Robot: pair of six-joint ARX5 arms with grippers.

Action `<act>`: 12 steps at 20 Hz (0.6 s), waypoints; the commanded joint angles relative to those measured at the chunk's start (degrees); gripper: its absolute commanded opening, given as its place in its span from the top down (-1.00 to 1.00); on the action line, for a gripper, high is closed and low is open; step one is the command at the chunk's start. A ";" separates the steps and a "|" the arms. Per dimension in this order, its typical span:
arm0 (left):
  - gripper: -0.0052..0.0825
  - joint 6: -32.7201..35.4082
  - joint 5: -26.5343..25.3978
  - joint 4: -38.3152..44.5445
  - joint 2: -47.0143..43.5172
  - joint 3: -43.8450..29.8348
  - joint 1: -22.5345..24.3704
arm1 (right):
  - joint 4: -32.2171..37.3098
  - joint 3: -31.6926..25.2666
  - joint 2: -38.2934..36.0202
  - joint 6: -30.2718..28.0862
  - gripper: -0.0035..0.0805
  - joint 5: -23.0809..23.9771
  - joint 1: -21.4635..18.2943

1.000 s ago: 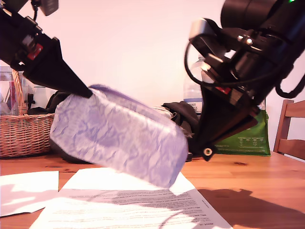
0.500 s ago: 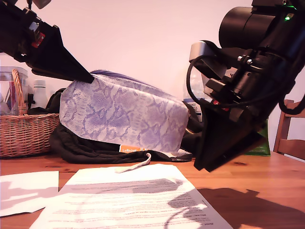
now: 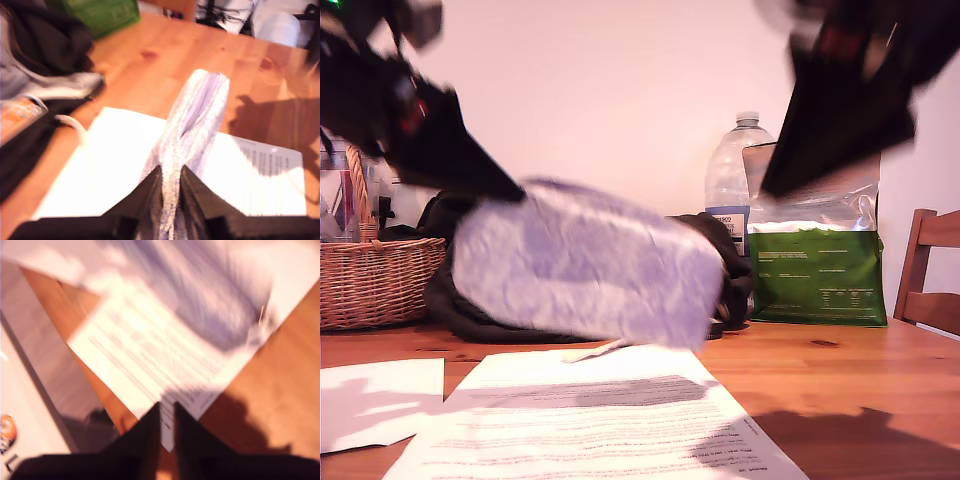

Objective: Open the zipper in the zip bag in front of you

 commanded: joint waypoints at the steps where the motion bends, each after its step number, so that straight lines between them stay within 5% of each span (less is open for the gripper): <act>1: 0.93 -0.20 1.40 3.37 1.49 0.44 -0.07 | -0.04 0.35 -2.01 1.31 0.95 0.20 -0.76; 12: 0.93 0.76 1.84 9.27 13.70 0.22 -1.18 | -0.90 0.35 -6.78 2.56 0.95 0.39 -3.15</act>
